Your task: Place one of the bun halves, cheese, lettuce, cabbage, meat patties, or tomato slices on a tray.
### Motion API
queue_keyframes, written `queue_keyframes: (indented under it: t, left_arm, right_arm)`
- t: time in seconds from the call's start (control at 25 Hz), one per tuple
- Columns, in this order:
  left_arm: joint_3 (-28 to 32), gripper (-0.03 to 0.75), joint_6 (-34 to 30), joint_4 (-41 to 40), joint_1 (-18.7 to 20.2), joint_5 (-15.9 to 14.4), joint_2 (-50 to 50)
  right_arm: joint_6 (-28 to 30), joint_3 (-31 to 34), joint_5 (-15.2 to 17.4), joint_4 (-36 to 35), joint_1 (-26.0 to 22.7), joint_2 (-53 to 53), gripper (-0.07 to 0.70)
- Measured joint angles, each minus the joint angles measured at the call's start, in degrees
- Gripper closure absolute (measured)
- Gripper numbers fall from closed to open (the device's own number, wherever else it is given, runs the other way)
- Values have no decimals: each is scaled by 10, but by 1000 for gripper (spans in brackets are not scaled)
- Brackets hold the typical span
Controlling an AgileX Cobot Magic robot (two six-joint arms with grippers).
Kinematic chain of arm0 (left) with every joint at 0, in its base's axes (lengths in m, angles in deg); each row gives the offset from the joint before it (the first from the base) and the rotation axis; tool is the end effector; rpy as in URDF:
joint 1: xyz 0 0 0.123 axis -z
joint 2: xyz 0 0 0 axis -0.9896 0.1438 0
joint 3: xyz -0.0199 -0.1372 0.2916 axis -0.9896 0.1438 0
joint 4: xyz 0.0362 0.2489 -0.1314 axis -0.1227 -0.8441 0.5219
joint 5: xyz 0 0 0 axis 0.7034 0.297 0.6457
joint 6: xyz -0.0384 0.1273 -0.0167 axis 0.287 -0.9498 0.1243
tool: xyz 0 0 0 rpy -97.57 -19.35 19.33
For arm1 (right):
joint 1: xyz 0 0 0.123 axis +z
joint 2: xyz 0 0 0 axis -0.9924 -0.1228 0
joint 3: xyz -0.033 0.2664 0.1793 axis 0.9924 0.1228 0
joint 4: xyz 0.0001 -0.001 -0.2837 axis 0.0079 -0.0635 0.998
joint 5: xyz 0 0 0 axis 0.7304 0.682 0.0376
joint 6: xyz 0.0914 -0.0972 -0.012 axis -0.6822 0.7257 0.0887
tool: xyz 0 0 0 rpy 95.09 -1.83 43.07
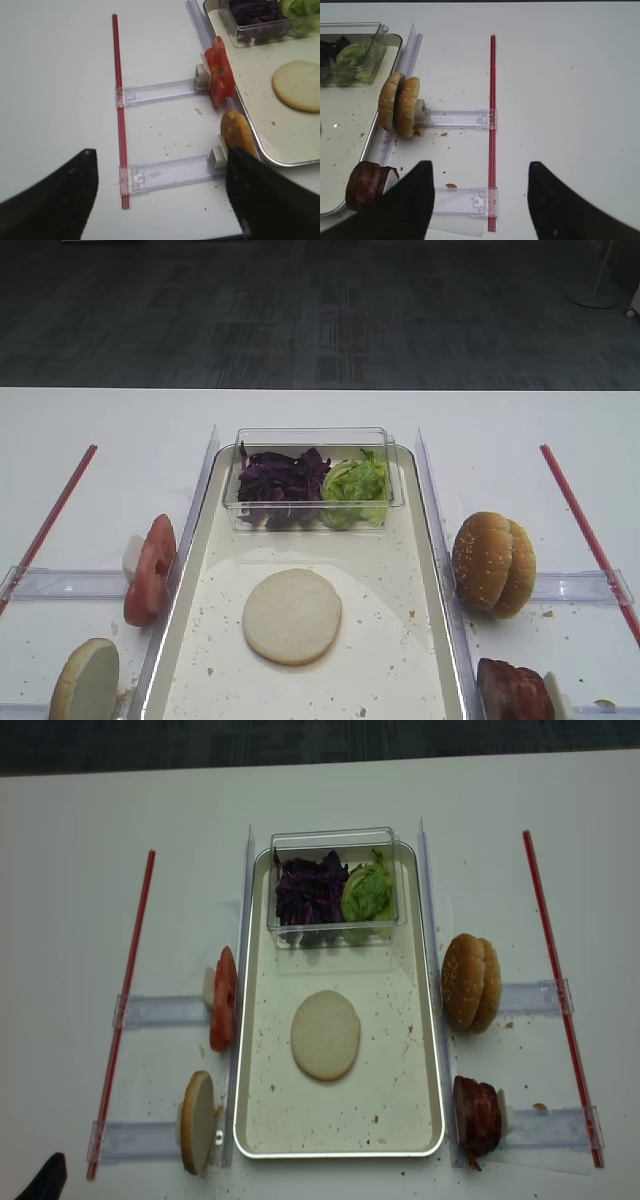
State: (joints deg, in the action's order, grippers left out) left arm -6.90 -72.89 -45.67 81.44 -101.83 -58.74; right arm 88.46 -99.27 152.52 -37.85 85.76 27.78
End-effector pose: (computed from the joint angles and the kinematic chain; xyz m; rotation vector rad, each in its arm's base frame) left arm 0.0133 -0.0077 0.2561 0.0776 2.1595 -0.0320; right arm 0.0190 0.0047 0.2587 -0.0322 2.1168 0.0802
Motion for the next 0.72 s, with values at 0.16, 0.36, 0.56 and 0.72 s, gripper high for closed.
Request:
queue_keyframes:
  t: [0.16,0.36,0.56,0.72]
  left_arm:
    - [0,224,0,0,0,0,0]
    - [0,224,0,0,0,0,0]
    - [0,224,0,0,0,0,0]
    - [0,224,0,0,0,0,0]
  right_arm:
    - [0,0,0,0,0,0,186]
    - [0,0,0,0,0,0,186]
    - [0,0,0,0,0,0,186]
    - [0,0,0,0,0,0,186]
